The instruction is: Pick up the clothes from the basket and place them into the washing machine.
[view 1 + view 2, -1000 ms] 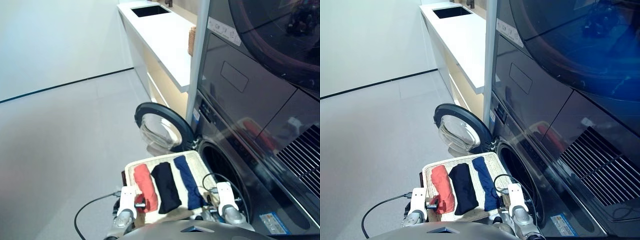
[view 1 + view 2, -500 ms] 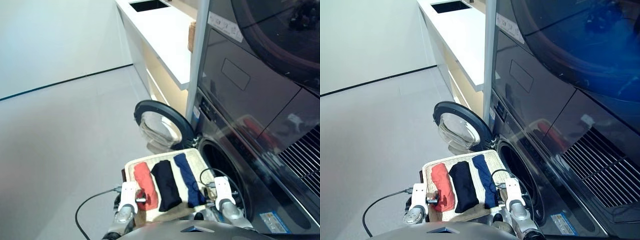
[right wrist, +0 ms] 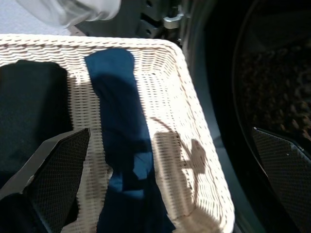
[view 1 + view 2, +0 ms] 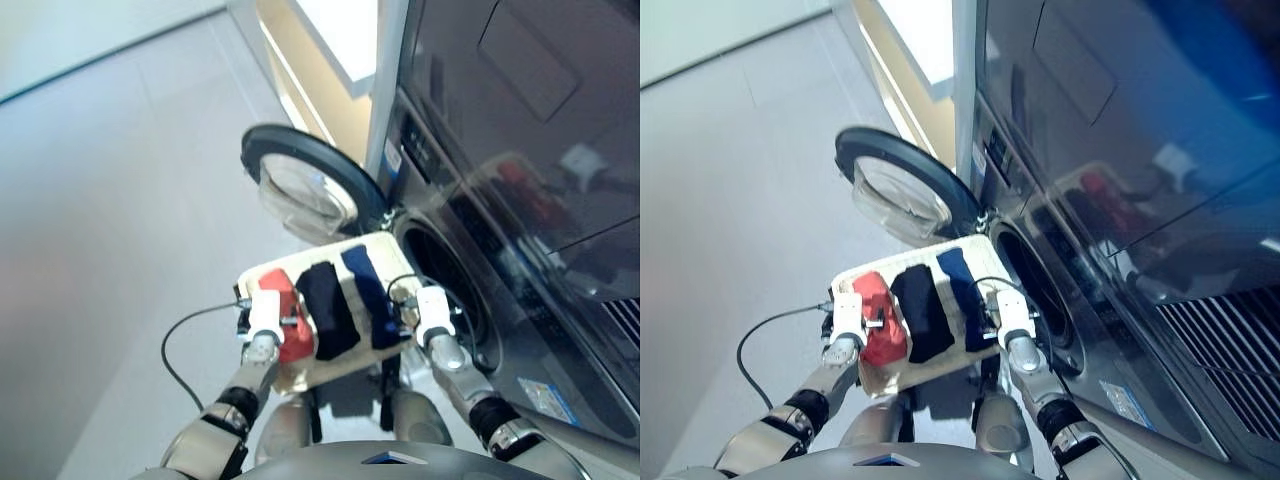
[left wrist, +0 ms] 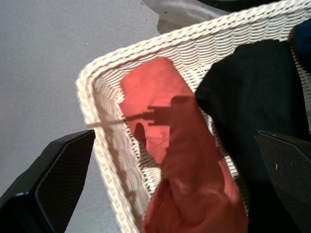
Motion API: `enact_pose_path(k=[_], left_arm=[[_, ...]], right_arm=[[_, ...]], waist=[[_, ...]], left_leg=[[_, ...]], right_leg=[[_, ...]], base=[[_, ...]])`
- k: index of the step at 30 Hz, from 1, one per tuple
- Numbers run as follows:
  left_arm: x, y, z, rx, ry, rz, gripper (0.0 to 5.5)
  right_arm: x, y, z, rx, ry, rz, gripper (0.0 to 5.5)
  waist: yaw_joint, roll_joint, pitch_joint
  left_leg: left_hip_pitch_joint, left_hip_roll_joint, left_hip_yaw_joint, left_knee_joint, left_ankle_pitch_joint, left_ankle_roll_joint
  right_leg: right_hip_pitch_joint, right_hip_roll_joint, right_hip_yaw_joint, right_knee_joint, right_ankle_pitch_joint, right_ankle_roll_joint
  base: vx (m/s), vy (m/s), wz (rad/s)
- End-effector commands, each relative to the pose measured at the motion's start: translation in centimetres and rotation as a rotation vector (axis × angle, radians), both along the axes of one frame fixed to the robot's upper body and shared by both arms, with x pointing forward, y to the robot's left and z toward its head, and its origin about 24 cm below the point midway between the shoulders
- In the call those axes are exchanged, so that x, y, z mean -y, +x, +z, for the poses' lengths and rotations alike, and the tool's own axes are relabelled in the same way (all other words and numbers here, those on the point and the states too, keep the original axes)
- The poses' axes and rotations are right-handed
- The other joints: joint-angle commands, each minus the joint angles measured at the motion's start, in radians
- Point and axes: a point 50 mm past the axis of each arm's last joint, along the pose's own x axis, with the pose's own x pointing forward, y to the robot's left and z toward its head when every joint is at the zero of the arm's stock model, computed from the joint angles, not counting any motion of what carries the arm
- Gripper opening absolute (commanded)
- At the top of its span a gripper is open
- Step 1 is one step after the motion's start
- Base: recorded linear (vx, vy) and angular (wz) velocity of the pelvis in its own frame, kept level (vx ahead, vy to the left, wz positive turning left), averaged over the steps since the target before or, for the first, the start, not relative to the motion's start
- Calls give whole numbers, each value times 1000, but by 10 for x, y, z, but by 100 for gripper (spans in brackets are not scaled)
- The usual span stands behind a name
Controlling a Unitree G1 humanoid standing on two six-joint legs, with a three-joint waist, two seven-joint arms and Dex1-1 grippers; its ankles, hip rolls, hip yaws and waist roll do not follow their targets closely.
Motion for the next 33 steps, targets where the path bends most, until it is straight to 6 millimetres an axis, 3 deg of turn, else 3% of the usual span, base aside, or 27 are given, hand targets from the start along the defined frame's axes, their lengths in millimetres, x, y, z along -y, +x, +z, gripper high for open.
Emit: enact_pose_path(k=[1, 10, 11, 12, 19, 26, 27, 29, 33], left_arm=[[-18, 29, 31, 123, 14, 106, 550], [-46, 58, 68, 223, 14, 240, 550], [-51, 63, 76, 245, 17, 261, 550], [-53, 64, 78, 253, 15, 271, 550], [-60, 71, 92, 293, 0, 320, 550], [-69, 76, 102, 318, -10, 344, 550], [-69, 76, 103, 320, -3, 342, 511], [-69, 75, 101, 316, -4, 338, 0], [-67, 75, 100, 319, -2, 319, 0]], right_arm=[[-28, 16, 42, 211, 144, 48, 550], [-41, 31, 70, 313, 217, 68, 550], [-43, 32, 76, 337, 234, 78, 550], [-45, 33, 79, 348, 239, 84, 550], [-49, 32, 88, 386, 274, 98, 550], [-47, 31, 86, 377, 281, 108, 550], [-46, 30, 85, 375, 280, 107, 550], [-43, 29, 84, 375, 278, 106, 550], [-40, 27, 81, 367, 270, 112, 550]], waist=[[-33, -69, 21], [-62, -88, 35], [-64, -87, 39], [-65, -87, 38], [-78, -85, 36], [-89, -84, 21], [-90, -82, 17], [-91, -79, 7], [-93, -71, -15]], left_leg=[[-122, -90, 14, 124, -60, 39], [-312, -73, 18, 235, -93, 46], [-342, -60, 11, 271, -133, 42], [-359, -59, 10, 281, -138, 45], [-468, -51, 6, 360, -174, 70], [-555, -47, -6, 437, -201, 81], [-561, -47, -8, 438, -202, 82], [-565, -47, -8, 432, -202, 82], [-556, -52, -14, 402, -193, 78]], right_leg=[[-96, 8, 29, 87, -26, 42], [-278, 16, 56, 146, -18, 37], [-304, 27, 64, 170, -45, 43], [-321, 30, 65, 175, -47, 42], [-424, 42, 86, 227, -58, 42], [-503, 47, 87, 284, -72, 36], [-512, 47, 87, 290, -73, 35], [-520, 45, 87, 290, -72, 35], [-520, 43, 87, 272, -66, 35]], base=[[-71, 22, -95], [-40, 14, -25], [52, 6, -63], [0, 0, 0], [0, 0, 0], [0, 0, 0], [0, 0, 0], [0, 0, 0], [0, 0, 0]])
